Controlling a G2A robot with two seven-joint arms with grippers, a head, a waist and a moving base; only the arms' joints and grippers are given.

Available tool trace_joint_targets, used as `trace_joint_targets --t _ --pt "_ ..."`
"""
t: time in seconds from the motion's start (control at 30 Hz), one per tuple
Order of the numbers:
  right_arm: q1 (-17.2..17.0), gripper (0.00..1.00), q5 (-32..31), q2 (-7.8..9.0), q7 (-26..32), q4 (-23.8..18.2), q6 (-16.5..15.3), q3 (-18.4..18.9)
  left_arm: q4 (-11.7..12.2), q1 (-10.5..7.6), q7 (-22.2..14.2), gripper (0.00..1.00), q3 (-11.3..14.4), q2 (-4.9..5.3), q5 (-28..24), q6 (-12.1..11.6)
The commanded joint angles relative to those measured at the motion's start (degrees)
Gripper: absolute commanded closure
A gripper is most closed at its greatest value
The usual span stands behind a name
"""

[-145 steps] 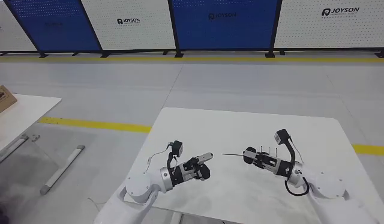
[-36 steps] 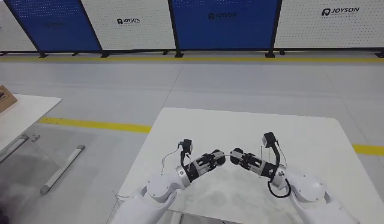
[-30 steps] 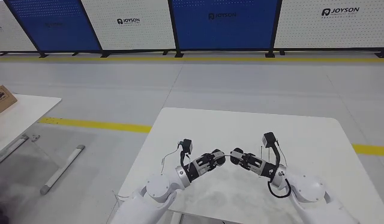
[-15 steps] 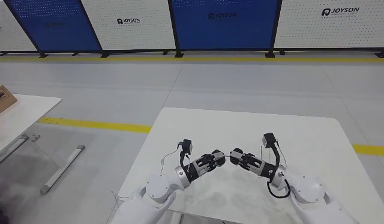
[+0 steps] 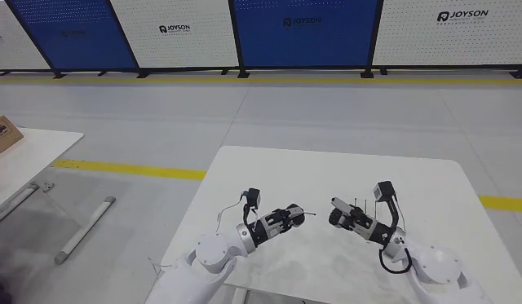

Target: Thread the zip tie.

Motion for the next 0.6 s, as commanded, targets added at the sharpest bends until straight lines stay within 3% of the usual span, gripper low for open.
trace_joint_targets --t 0.0,0.27,0.47,0.5,0.53,0.57 --pt "0.0 0.0 0.0 -0.01 0.0 0.0 0.0 0.0 -0.1 0.0 -0.1 1.0 0.0 -0.01 -0.4 -0.1" --pt "-0.2 0.0 0.0 -0.06 -0.2 -0.2 0.2 -0.2 -0.1 0.0 -0.1 1.0 0.0 -0.01 -0.4 -0.1" --pt "0.6 0.0 0.8 -0.32 2.7 0.6 0.3 -1.2 0.3 -0.61 -1.8 1.0 -0.2 0.02 -3.4 1.8" --pt "0.8 0.23 0.6 -0.38 2.7 0.7 0.3 -1.4 0.3 -0.6 -2.0 1.0 -0.3 0.06 -3.6 1.8" --pt "1.0 0.53 0.4 -0.45 2.7 0.8 0.4 -1.6 0.3 -0.56 -2.1 1.0 -0.4 0.1 -3.6 1.7" --pt "1.1 0.62 0.2 -0.5 2.8 0.9 0.6 -1.8 0.2 -0.49 -2.2 1.0 -0.5 0.12 -3.7 1.7"
